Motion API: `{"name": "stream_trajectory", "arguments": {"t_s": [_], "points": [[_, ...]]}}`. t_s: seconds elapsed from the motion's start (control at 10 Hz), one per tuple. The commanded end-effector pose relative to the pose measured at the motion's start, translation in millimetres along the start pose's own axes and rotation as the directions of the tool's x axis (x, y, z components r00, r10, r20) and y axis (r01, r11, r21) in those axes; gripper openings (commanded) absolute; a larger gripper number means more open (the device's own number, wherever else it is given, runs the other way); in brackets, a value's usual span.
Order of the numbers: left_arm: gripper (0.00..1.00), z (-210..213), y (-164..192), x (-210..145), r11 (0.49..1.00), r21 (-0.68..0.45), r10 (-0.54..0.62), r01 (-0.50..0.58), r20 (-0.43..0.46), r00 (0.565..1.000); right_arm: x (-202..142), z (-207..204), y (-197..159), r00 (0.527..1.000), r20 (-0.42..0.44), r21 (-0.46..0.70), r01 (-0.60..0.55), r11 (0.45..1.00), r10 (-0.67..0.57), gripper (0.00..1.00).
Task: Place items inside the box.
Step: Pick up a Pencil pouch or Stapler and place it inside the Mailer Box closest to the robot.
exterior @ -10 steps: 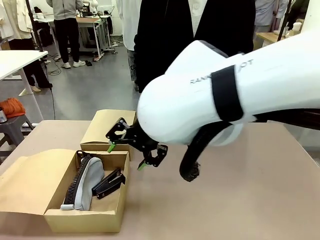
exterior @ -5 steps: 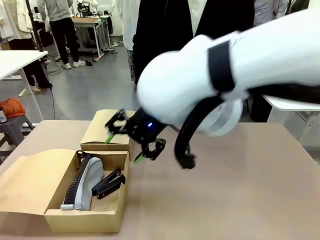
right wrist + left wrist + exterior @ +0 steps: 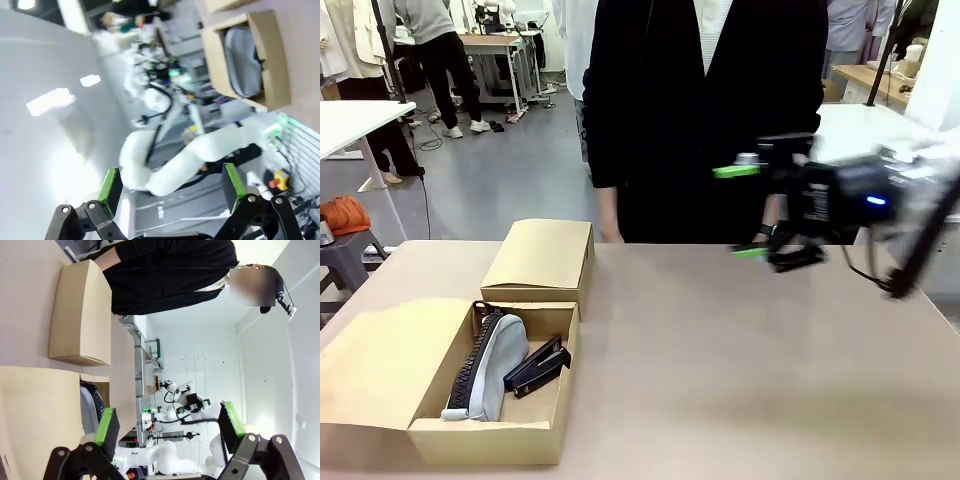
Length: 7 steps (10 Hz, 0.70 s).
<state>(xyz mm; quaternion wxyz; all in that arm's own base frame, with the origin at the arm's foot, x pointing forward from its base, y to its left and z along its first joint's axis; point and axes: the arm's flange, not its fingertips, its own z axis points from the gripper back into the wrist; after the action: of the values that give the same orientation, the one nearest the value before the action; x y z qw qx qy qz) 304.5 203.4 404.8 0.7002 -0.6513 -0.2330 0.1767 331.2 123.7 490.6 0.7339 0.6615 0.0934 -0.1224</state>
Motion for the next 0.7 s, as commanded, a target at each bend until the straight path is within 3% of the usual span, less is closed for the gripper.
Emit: {"name": "stream_trajectory", "arguments": {"t_s": [0.0, 0.2, 0.3, 0.4, 0.6], "points": [[1.0, 0.5, -1.1, -1.5, 1.0, -0.012, -0.018, 0.018, -0.002, 1.0, 0.3, 64.8, -85.9, 0.998, 0.006, 0.189, 0.065, 0.98, -0.068, 1.0], [1.0, 0.5, -1.1, -1.5, 1.0, -0.012, -0.018, 0.018, -0.002, 1.0, -17.7, 115.4, -156.5, 0.999, -0.023, 0.428, -0.011, 0.904, 0.024, 1.0], [1.0, 0.5, -1.1, -1.5, 1.0, -0.012, -0.018, 0.018, -0.002, 1.0, -27.2, 129.3, -199.8, 0.997, 0.003, 0.521, -0.067, 0.851, 0.076, 1.0], [1.0, 0.5, -1.1, -1.5, 1.0, -0.012, -0.018, 0.018, -0.002, 1.0, -35.3, 128.2, -232.3, 0.997, 0.056, 0.494, -0.069, 0.867, 0.048, 1.0], [1.0, 0.5, -1.1, -1.5, 1.0, -0.012, -0.018, 0.018, -0.002, 1.0, -52.9, 102.1, -251.8, 0.974, 0.101, 0.251, -0.221, 0.942, 0.202, 1.0]]}}
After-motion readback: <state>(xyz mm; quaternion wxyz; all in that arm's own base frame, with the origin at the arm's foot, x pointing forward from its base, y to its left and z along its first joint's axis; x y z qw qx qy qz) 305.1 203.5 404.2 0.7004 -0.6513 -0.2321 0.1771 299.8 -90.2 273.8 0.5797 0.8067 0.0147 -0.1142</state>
